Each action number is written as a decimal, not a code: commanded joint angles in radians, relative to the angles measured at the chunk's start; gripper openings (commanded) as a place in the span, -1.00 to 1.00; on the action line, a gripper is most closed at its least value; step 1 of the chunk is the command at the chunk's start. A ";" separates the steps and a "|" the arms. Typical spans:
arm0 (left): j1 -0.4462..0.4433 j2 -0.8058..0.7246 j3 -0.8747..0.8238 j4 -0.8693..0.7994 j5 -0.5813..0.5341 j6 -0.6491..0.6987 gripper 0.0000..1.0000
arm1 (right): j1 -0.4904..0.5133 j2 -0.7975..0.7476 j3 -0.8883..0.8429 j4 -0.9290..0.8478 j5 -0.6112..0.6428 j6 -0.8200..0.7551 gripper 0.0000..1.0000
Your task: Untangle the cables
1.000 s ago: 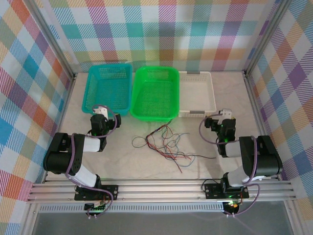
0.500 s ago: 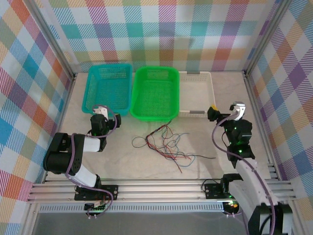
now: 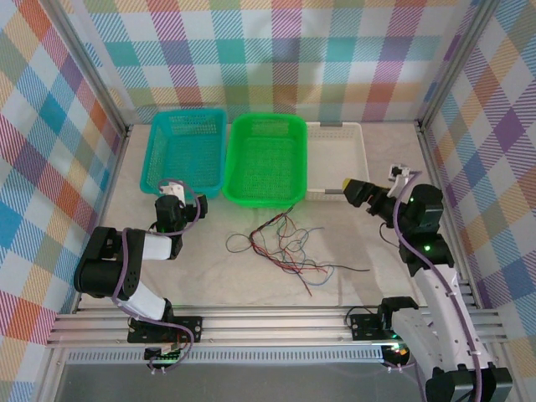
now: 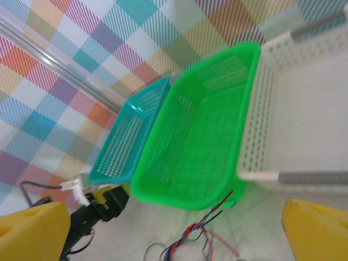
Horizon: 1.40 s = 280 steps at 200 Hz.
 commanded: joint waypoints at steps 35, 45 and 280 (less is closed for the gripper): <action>0.012 -0.158 0.055 -0.198 -0.040 -0.016 1.00 | 0.147 0.120 0.010 -0.088 -0.031 0.081 0.99; 0.009 -0.218 0.067 -0.263 -0.030 -0.016 1.00 | 0.212 0.153 0.010 -0.124 0.038 0.052 0.99; -0.153 -0.931 0.367 -1.413 -0.276 -0.599 1.00 | 0.891 1.005 0.319 0.125 0.763 0.187 0.36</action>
